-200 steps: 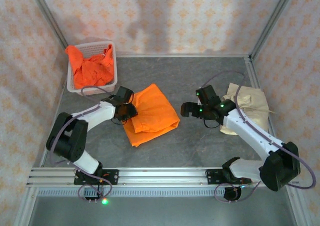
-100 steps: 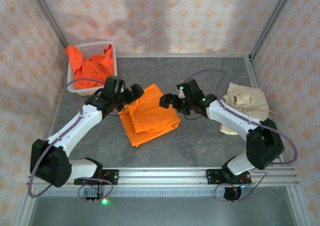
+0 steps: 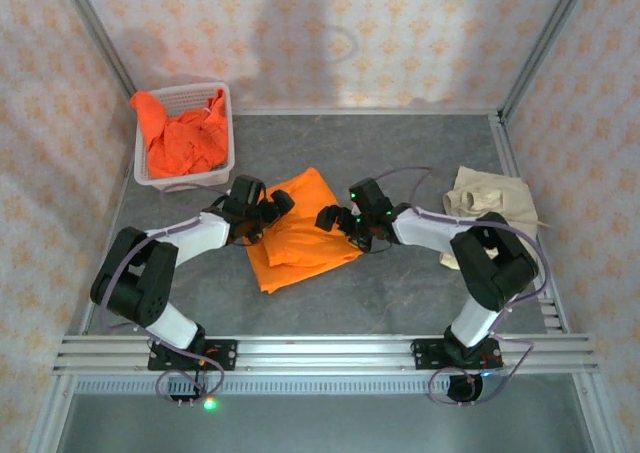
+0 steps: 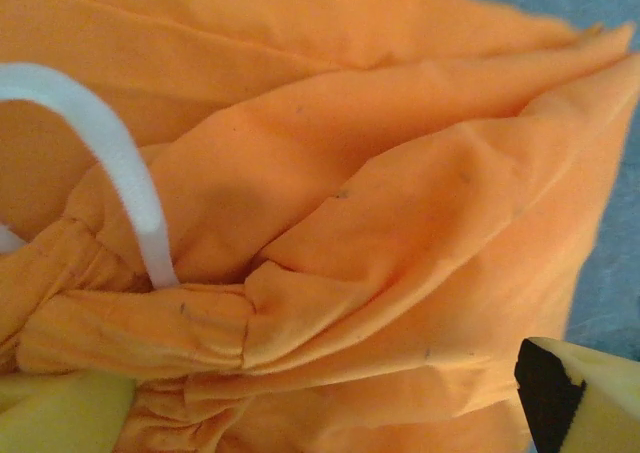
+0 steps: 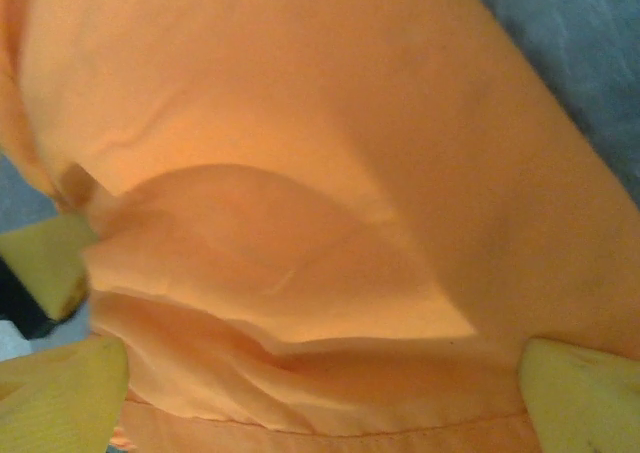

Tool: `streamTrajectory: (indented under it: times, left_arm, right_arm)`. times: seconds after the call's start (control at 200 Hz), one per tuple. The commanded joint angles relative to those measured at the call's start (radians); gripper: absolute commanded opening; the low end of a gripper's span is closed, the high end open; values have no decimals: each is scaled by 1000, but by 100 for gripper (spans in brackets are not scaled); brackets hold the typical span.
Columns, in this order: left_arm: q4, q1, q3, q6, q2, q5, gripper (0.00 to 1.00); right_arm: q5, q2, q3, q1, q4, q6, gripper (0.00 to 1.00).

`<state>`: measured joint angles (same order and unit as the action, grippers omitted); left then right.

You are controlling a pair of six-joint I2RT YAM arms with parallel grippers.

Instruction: Fold and stack the shorts

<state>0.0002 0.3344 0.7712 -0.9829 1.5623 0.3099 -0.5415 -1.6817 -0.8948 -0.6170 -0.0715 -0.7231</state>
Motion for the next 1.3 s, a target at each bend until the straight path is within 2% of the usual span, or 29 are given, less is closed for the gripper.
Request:
streamTrajectory:
  times: [0.0, 0.145, 0.255, 0.43, 0.6, 0.726, 1.026, 1.296]
  left_arm:
    - [-9, 9, -39, 18, 25, -44, 100]
    - [-77, 15, -27, 64, -45, -68, 100]
    - [-156, 33, 4, 113, -155, -123, 100]
    - [-243, 73, 30, 154, -304, -180, 100]
    - [-282, 107, 19, 164, -365, -212, 100]
    - [-270, 123, -14, 130, -358, -209, 100]
    - [-140, 190, -95, 54, -231, -219, 100]
    - [-56, 202, -144, 30, -115, -231, 100]
  right_arm:
    - [25, 36, 72, -16, 36, -39, 100]
    - [-2, 68, 139, -46, 75, -76, 100]
    - [34, 159, 146, -60, 42, -67, 100]
    - [212, 321, 54, -59, -171, 92, 99]
    - [346, 338, -50, -58, -328, 238, 100]
    - [380, 294, -109, -38, -381, 300, 100]
    - [291, 153, -184, 8, -393, 341, 100]
    - [213, 28, -255, 49, -427, 417, 100]
